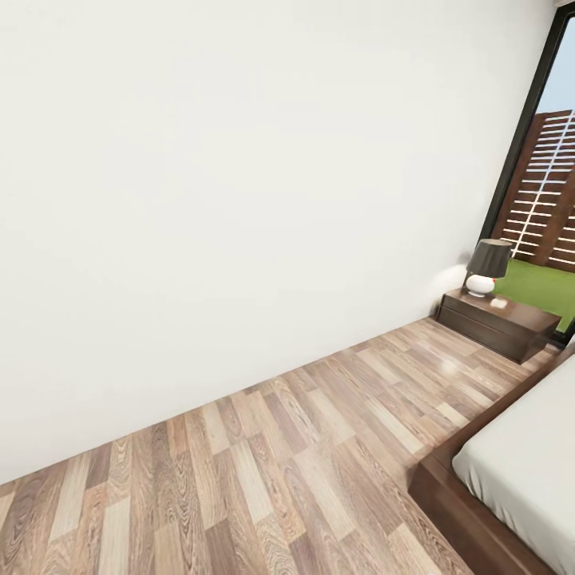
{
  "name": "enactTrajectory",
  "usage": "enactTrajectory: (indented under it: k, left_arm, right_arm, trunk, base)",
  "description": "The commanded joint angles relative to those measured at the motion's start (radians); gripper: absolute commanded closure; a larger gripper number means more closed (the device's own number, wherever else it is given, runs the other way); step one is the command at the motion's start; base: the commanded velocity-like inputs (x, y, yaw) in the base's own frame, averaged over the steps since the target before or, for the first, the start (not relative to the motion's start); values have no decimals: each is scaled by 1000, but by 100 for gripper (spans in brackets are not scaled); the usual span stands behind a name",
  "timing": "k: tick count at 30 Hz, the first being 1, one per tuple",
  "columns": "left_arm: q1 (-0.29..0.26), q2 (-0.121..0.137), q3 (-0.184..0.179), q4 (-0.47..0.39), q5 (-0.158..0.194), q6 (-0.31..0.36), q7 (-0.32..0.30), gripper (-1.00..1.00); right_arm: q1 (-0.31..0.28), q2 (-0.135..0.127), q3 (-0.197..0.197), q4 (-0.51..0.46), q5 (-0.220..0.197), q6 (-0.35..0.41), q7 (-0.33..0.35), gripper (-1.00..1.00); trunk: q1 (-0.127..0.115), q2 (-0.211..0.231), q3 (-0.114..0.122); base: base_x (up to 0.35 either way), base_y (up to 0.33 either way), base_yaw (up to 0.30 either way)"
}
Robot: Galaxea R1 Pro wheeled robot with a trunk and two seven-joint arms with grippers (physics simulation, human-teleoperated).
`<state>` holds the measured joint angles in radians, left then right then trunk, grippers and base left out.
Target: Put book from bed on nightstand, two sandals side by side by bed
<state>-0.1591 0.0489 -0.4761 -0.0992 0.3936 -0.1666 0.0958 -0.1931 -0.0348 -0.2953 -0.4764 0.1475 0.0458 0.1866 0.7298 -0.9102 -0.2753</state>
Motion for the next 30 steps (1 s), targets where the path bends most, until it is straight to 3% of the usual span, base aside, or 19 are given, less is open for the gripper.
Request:
enactTrajectory:
  k: [1,30]
  left_arm:
    - [0,0,-9,0,7,-2,4,-100]
    - [0,0,-9,0,7,-2,4,-100]
  right_arm:
    - [0,1,-8,-2,10,5,9,-100]
    - [0,1,-8,-2,10,5,9,-100]
  trunk:
    - [0,-1,-1]
    - [0,-1,-1]
  base:
    - [0,0,0]
    - [0,0,0]
